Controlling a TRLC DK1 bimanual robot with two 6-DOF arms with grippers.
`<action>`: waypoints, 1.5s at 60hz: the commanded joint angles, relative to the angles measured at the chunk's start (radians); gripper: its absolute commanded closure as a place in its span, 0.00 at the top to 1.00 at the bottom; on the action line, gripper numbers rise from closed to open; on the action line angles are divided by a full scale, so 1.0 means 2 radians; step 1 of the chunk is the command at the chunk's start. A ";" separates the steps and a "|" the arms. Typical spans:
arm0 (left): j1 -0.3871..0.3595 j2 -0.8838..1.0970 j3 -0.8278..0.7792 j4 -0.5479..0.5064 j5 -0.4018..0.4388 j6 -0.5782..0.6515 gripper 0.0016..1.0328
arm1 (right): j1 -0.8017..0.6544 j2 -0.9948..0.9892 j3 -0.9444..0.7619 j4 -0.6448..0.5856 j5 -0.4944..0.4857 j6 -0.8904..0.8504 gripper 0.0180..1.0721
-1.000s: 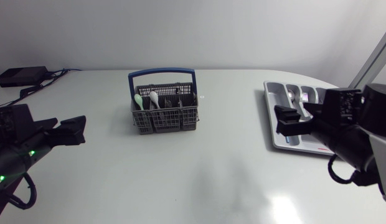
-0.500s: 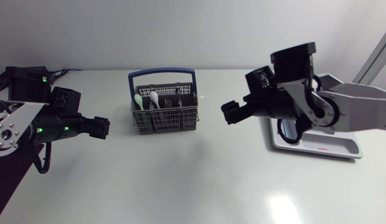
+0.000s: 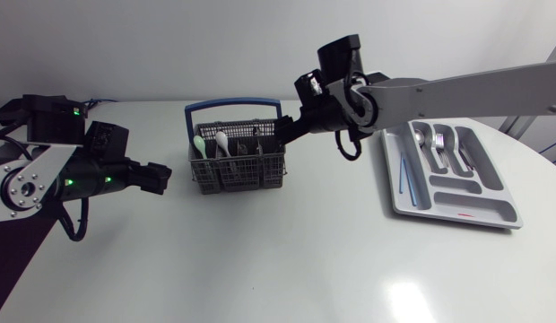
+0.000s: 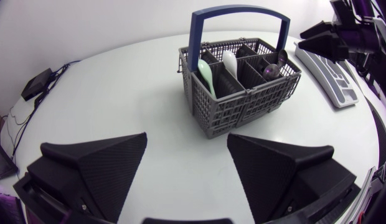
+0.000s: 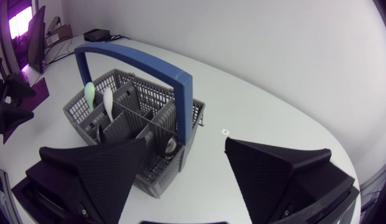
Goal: Unload the cutlery basket into the drawer organizer.
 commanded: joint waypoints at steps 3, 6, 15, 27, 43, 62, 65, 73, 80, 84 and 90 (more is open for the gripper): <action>-0.002 0.001 0.007 0.007 0.005 0.011 0.87 | 0.002 0.053 0.055 -0.004 -0.001 0.002 0.75; -0.002 0.001 0.006 0.007 0.005 0.011 0.87 | 0.003 0.068 0.071 -0.002 0.000 0.006 0.69; -0.005 -0.005 0.001 0.013 0.005 0.012 0.87 | 0.010 0.105 0.109 0.008 0.013 0.002 0.39; -0.005 -0.005 -0.004 0.016 0.005 0.012 0.87 | 0.011 0.118 0.112 0.016 0.025 -0.008 0.15; -0.021 -0.022 -0.004 0.001 0.005 0.012 0.87 | -0.003 0.052 0.031 0.014 0.025 -0.011 0.14; -0.058 -0.056 -0.021 -0.023 0.004 0.017 0.87 | -0.006 -0.092 -0.135 0.011 0.054 -0.010 0.14; -0.069 -0.062 -0.027 -0.024 0.004 0.021 0.87 | 0.000 -0.111 -0.156 0.008 0.060 -0.009 0.14; -0.094 -0.068 -0.038 -0.026 -0.003 0.028 0.87 | 0.006 -0.156 -0.203 0.008 0.072 -0.004 0.17; -0.117 -0.068 -0.044 -0.033 -0.003 0.041 0.87 | 0.009 -0.194 -0.234 0.009 0.073 0.001 0.59; -0.133 -0.067 -0.049 -0.033 -0.004 0.049 0.87 | 0.008 -0.214 -0.251 0.008 0.073 0.002 0.85; -0.160 -0.065 -0.055 -0.031 -0.018 0.060 0.87 | 0.007 -0.245 -0.279 0.009 0.072 0.000 0.93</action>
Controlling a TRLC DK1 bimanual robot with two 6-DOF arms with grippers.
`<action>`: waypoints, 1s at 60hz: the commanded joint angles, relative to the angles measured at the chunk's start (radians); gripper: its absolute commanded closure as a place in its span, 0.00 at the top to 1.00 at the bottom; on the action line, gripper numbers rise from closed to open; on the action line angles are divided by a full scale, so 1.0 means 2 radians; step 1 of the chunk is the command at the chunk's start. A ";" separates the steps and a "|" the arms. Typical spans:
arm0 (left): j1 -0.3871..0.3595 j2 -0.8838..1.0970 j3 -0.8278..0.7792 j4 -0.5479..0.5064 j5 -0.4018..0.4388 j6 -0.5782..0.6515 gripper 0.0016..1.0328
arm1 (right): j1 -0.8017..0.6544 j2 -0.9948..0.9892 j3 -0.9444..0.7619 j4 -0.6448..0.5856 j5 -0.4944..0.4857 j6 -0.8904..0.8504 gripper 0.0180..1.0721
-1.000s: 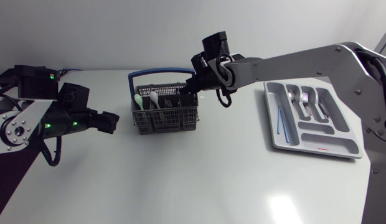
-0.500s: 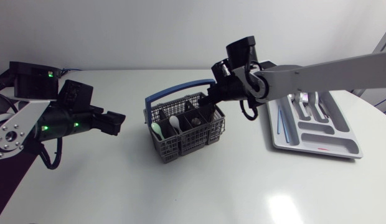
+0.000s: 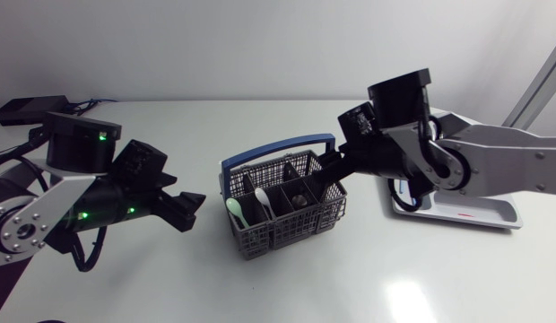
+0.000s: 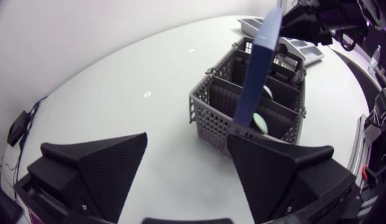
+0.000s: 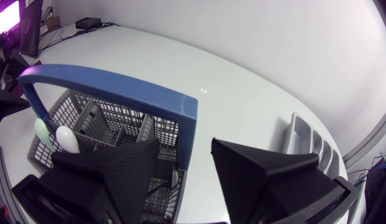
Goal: Unload the cutlery basket into the drawer organizer.
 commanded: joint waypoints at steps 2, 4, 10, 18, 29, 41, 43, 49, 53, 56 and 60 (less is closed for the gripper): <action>-0.026 -0.001 -0.019 -0.003 -0.011 0.021 0.87 | 0.001 -0.038 -0.038 -0.003 0.004 0.000 0.93; -0.035 -0.001 -0.021 -0.003 -0.011 0.023 0.87 | -0.003 -0.050 -0.048 -0.005 0.002 -0.002 0.93; -0.055 0.000 -0.029 -0.004 -0.015 0.031 0.87 | -0.022 -0.086 -0.076 -0.011 -0.003 -0.003 0.85; -0.069 0.000 -0.039 -0.005 -0.015 0.041 0.87 | -0.053 -0.101 -0.103 -0.008 -0.023 -0.014 0.59; -0.073 0.023 -0.029 -0.026 -0.012 0.042 0.67 | -0.087 -0.081 -0.108 0.005 -0.049 -0.024 0.19; -0.052 0.079 -0.008 -0.018 0.048 0.041 0.34 | -0.104 -0.027 -0.097 0.021 -0.074 -0.027 0.15; -0.049 0.087 -0.003 -0.015 0.056 0.041 0.32 | -0.105 -0.018 -0.093 0.021 -0.078 -0.026 0.15; -0.043 0.112 0.010 -0.001 0.061 0.040 0.32 | -0.106 -0.004 -0.086 0.018 -0.093 -0.026 0.15; -0.042 0.124 0.017 0.010 0.062 0.037 0.32 | -0.104 -0.006 -0.085 0.014 -0.107 -0.026 0.15; -0.042 0.129 0.020 0.018 0.062 0.037 0.32 | -0.096 -0.011 -0.083 0.008 -0.109 -0.024 0.15; -0.042 0.134 0.023 0.033 0.062 0.033 0.32 | -0.080 -0.019 -0.084 -0.001 -0.110 -0.021 0.15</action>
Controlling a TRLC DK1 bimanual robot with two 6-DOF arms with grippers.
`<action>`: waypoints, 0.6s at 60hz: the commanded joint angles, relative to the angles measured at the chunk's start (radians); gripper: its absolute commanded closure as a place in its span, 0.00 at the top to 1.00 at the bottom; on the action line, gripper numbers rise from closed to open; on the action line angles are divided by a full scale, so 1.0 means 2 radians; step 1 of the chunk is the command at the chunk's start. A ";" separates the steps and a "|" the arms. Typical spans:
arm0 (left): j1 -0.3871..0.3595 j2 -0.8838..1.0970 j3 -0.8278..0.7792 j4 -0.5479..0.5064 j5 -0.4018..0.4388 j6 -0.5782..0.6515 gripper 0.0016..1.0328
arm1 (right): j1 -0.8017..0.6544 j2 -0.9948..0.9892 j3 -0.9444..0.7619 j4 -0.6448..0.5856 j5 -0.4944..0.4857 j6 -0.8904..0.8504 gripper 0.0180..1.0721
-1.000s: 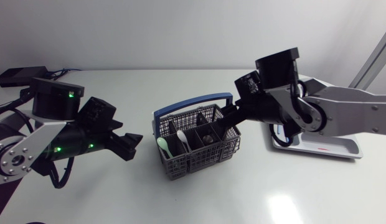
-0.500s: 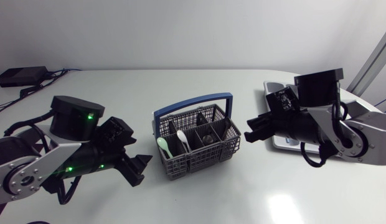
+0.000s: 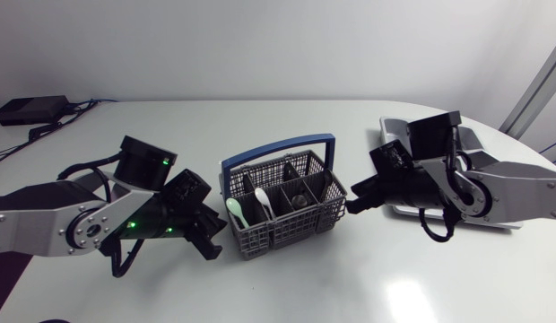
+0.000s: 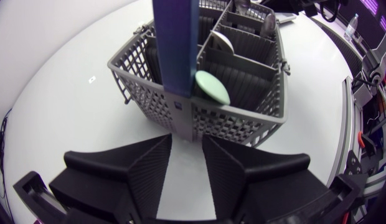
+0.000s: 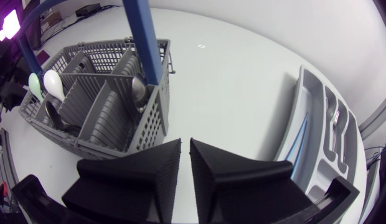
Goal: Unload the cutlery basket into the drawer organizer.
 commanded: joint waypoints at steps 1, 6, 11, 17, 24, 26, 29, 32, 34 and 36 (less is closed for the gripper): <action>0.003 0.013 0.017 0.013 0.005 0.001 0.32 | 0.021 -0.010 0.009 -0.012 -0.005 0.002 0.15; 0.015 0.019 0.025 0.022 0.008 0.002 0.32 | 0.048 -0.021 0.006 -0.021 -0.006 0.005 0.15; 0.030 0.032 0.034 0.026 0.009 0.003 0.32 | 0.067 -0.029 0.006 -0.029 -0.006 0.012 0.15; 0.051 0.041 0.043 0.031 0.018 0.011 0.32 | 0.086 -0.033 0.010 -0.043 -0.005 0.020 0.15; 0.081 0.055 0.055 0.035 0.037 0.019 0.32 | 0.105 -0.035 0.016 -0.051 0.000 0.027 0.15; 0.091 0.062 0.060 0.035 0.043 0.021 0.32 | 0.109 -0.033 0.017 -0.051 0.003 0.028 0.15; 0.101 0.068 0.063 0.036 0.051 0.026 0.32 | 0.112 -0.030 0.020 -0.051 0.004 0.031 0.15; 0.112 0.078 0.068 0.038 0.058 0.029 0.32 | 0.118 -0.026 0.024 -0.051 0.010 0.034 0.15; 0.115 0.082 0.069 0.038 0.061 0.029 0.32 | 0.121 -0.023 0.026 -0.048 0.016 0.035 0.15; 0.120 0.087 0.070 0.040 0.067 0.030 0.32 | 0.122 -0.020 0.029 -0.046 0.019 0.038 0.15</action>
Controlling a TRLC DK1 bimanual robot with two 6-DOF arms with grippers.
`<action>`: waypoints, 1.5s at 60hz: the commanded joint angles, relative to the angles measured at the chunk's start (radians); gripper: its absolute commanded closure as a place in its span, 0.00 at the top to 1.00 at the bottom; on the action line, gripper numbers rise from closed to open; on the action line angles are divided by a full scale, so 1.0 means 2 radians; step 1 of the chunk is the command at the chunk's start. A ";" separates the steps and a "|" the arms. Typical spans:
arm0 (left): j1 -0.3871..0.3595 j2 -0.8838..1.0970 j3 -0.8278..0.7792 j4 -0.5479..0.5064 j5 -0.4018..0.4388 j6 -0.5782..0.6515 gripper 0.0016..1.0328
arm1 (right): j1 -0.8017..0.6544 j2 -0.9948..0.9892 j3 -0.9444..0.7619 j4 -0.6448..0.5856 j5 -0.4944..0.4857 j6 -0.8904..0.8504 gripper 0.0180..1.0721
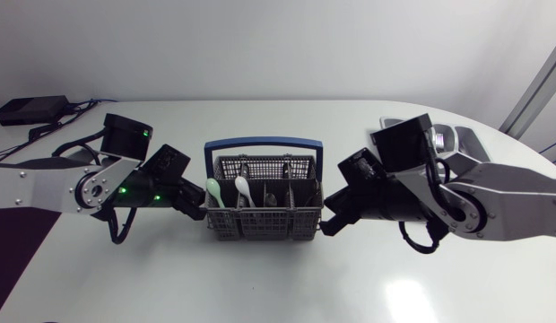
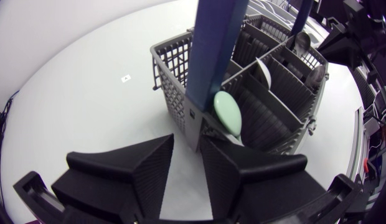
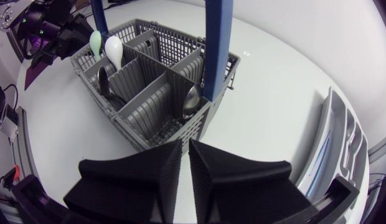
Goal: Unload the cutlery basket into the drawer organizer.
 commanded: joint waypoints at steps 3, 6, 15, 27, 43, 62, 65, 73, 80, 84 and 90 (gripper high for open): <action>0.010 0.019 0.017 0.007 0.019 0.014 0.32 | 0.010 0.014 0.024 0.007 0.009 0.015 0.15; 0.009 0.019 0.016 0.008 0.021 0.014 0.32 | 0.009 0.020 0.030 0.009 0.011 0.015 0.15; 0.006 0.012 0.015 0.007 0.022 0.014 0.32 | -0.003 0.036 0.039 0.021 0.011 0.015 0.16; 0.006 0.008 0.009 0.007 0.022 0.014 0.33 | -0.004 0.039 0.030 0.022 0.013 0.014 0.16; 0.036 -0.052 -0.002 -0.045 0.026 0.018 0.50 | -0.036 -0.016 0.001 0.001 0.016 -0.005 0.57; 0.053 -0.078 0.058 -0.165 0.116 -0.032 0.55 | -0.045 -0.051 -0.030 -0.017 0.012 -0.012 0.82; 0.053 -0.075 0.065 -0.167 0.125 -0.041 0.55 | -0.045 -0.055 -0.031 -0.020 0.011 -0.011 0.82; 0.055 -0.062 0.085 -0.167 0.136 -0.064 0.55 | -0.043 -0.064 -0.030 -0.028 0.011 -0.009 0.83; 0.055 -0.052 0.093 -0.167 0.137 -0.070 0.55 | -0.041 -0.069 -0.024 -0.037 0.011 -0.005 0.83; 0.054 -0.043 0.096 -0.167 0.137 -0.073 0.55 | -0.040 -0.073 -0.022 -0.041 0.011 -0.005 0.83; 0.053 -0.029 0.101 -0.167 0.137 -0.075 0.54 | -0.040 -0.077 -0.016 -0.047 0.011 -0.004 0.83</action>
